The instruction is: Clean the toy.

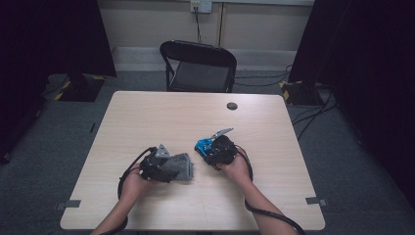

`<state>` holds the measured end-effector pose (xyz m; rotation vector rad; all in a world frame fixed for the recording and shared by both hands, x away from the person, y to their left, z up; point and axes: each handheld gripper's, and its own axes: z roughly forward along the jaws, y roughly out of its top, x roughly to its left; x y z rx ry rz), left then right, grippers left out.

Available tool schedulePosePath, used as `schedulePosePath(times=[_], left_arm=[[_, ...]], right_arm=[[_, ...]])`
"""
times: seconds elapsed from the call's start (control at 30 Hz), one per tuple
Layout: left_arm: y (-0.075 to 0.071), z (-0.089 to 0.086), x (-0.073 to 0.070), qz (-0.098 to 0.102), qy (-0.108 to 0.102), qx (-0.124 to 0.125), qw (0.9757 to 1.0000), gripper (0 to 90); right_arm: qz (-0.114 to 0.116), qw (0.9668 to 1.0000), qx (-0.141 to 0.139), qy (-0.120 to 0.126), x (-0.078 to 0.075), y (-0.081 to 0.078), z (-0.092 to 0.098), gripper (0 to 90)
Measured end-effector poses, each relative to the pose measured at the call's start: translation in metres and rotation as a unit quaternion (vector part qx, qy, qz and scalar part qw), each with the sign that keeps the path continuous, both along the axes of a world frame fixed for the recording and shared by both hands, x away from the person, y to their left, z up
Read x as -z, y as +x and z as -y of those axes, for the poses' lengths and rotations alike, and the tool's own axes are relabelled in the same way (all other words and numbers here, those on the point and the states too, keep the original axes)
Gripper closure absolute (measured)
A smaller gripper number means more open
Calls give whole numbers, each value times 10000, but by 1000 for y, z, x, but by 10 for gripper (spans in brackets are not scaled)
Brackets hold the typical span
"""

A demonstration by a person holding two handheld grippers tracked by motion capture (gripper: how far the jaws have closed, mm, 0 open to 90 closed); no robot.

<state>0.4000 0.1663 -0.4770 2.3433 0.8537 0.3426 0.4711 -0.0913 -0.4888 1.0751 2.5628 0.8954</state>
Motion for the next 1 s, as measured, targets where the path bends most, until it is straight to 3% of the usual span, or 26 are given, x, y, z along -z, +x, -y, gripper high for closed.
schedulePosePath(times=[0.03,0.13,0.2,0.33,0.43,0.47,0.53,0.6,0.67,0.7,0.83,1.0], left_arm=[[0,0,-2,57,43,73,9999,292],[3,-1,-11,250,195,613,9976,279],[9,-2,-16,89,201,952,9952,276],[18,6,-10,-61,407,1282,9909,258],[24,5,-1,-355,213,1222,9916,256],[24,3,2,-484,23,1134,9924,262],[23,-1,3,-519,-90,1154,9919,302],[18,-3,1,-494,-47,1229,9912,463],[14,1,-1,-534,-2,1058,9929,628],[13,3,-1,-513,33,1036,9933,659],[9,7,-3,-510,97,767,9957,691],[10,-1,-4,-545,-181,414,9975,691]], right_arm=[[-1,10000,0,0,0,0,0,252],[-7,10000,-2,-6,0,0,0,252],[-6,10000,-3,-14,0,0,0,253],[-11,10000,-5,-40,0,0,-1,253],[-26,10000,-14,-77,-1,0,-2,254],[-44,10000,-18,-85,-1,1,-2,254],[-45,9999,-28,-108,-1,1,-2,255],[-59,9999,-34,-126,-2,1,-2,255],[-71,9998,-8,-177,-2,1,-4,256],[-88,9998,-2,-199,-2,2,-5,256],[-144,9995,64,-265,-4,2,-6,259],[-154,9994,133,-289,-4,1,-7,261]])
